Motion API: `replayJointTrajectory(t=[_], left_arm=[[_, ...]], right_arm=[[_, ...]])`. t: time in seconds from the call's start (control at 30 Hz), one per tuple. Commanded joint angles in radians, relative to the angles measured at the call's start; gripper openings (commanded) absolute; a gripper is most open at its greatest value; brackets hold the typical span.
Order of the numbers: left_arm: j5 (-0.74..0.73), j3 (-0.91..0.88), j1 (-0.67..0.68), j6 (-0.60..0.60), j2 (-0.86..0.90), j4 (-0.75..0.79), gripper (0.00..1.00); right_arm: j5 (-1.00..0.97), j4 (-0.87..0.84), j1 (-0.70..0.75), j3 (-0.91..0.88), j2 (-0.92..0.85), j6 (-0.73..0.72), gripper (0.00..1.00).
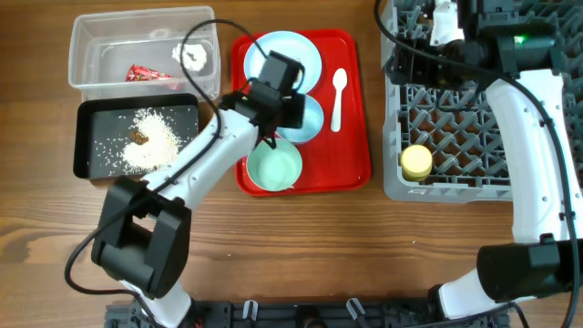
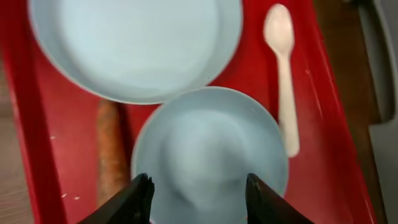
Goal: Sort waste into correct bins and load items into the dishwasher rack
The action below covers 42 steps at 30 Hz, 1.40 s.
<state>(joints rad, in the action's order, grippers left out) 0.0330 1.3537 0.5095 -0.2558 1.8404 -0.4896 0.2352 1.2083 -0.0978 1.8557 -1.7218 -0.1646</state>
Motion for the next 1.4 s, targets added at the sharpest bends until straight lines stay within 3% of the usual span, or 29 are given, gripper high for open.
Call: replayJointTrajectory(t=[0.0,0.17,0.37,0.83,1.1,1.2,1.27,1.37], left_arm=[[-0.019,0.008,-0.092,-0.105,0.009,-0.005,0.49],[-0.028,0.008,-0.164,-0.145,0.009,-0.027,0.47],[-0.016,0.008,-0.211,-0.145,0.042,-0.003,0.44],[-0.043,0.008,-0.190,-0.167,0.165,0.004,0.46],[-0.042,0.008,-0.141,-0.092,0.225,0.005,0.47],[-0.039,0.008,-0.141,-0.088,0.225,0.004,0.30],[-0.035,0.008,-0.141,-0.059,0.225,0.004,0.13],[-0.035,0.008,-0.141,-0.040,0.224,0.004,0.04]], right_arm=[[0.036,-0.081,-0.060,-0.054,-0.002,-0.069,0.81],[0.036,-0.185,-0.133,-0.116,-0.043,-0.113,0.79],[0.028,-0.190,-0.151,-0.117,-0.077,-0.123,0.80],[0.028,-0.179,-0.151,-0.117,-0.077,-0.100,0.80],[0.013,-0.168,-0.151,-0.117,-0.077,-0.097,0.80],[0.013,-0.168,-0.151,-0.117,-0.077,-0.097,0.80],[0.013,-0.166,-0.151,-0.117,-0.077,-0.097,0.80],[0.010,-0.160,-0.151,-0.117,-0.077,-0.096,0.80]])
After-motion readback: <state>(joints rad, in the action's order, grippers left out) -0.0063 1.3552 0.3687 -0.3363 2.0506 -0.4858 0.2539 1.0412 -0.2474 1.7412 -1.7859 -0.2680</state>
